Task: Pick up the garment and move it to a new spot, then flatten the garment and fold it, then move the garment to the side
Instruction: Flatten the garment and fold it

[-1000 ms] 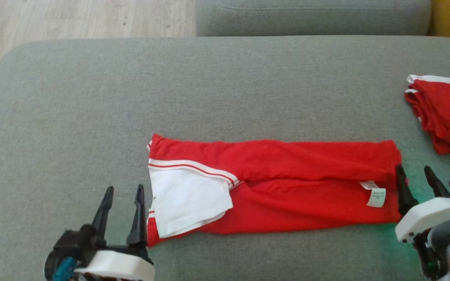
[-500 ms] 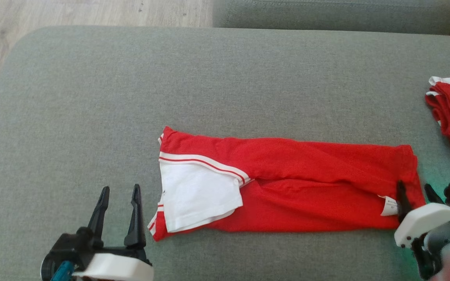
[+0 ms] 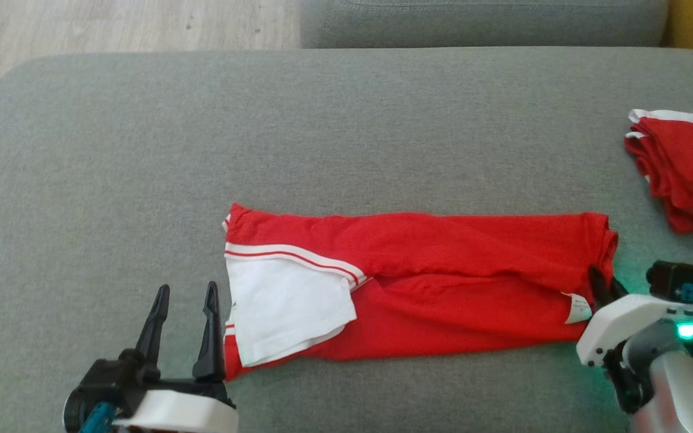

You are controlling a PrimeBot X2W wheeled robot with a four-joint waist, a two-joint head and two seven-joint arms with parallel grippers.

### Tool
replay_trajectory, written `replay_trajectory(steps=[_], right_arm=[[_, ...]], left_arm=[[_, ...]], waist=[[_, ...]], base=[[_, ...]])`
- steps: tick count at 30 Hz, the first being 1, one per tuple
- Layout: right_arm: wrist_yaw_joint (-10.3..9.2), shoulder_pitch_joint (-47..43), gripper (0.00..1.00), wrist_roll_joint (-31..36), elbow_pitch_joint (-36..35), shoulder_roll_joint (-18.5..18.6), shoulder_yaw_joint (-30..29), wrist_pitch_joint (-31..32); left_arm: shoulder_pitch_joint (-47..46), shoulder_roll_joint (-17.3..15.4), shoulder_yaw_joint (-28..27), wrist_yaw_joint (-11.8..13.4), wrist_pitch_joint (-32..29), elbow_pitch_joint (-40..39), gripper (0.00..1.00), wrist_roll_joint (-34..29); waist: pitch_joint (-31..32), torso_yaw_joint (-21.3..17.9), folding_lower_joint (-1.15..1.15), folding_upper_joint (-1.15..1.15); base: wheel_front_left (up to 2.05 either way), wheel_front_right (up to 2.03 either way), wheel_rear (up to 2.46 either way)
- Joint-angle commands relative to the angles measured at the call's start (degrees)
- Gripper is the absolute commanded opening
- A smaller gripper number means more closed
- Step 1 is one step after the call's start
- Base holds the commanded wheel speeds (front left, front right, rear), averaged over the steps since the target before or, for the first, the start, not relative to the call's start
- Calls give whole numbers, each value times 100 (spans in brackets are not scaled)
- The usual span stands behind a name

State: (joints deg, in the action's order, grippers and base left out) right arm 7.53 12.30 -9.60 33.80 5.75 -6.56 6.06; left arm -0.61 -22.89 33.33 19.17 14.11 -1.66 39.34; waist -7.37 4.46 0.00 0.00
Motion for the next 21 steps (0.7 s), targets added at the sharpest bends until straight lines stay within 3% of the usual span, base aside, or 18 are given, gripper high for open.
replay_trajectory(steps=[1, 12, 21], right_arm=[[-4, 148, 0, -33, -253, 86, 124, -48], [-4, -139, 0, -83, -1560, 528, -499, 391], [-4, -510, 0, -69, -2489, 413, -773, 926]], left_arm=[[-155, -118, -195, 19, -2, -146, 100, -36], [-155, -20, -90, 20, 2, -92, 100, -49], [-184, 10, -67, 7, 9, -58, 100, -44]], waist=[[36, -54, 0, 0], [164, -308, 0, 0], [232, -443, 0, 0]], base=[[0, 0, 0], [0, 0, 0], [0, 0, 0]])
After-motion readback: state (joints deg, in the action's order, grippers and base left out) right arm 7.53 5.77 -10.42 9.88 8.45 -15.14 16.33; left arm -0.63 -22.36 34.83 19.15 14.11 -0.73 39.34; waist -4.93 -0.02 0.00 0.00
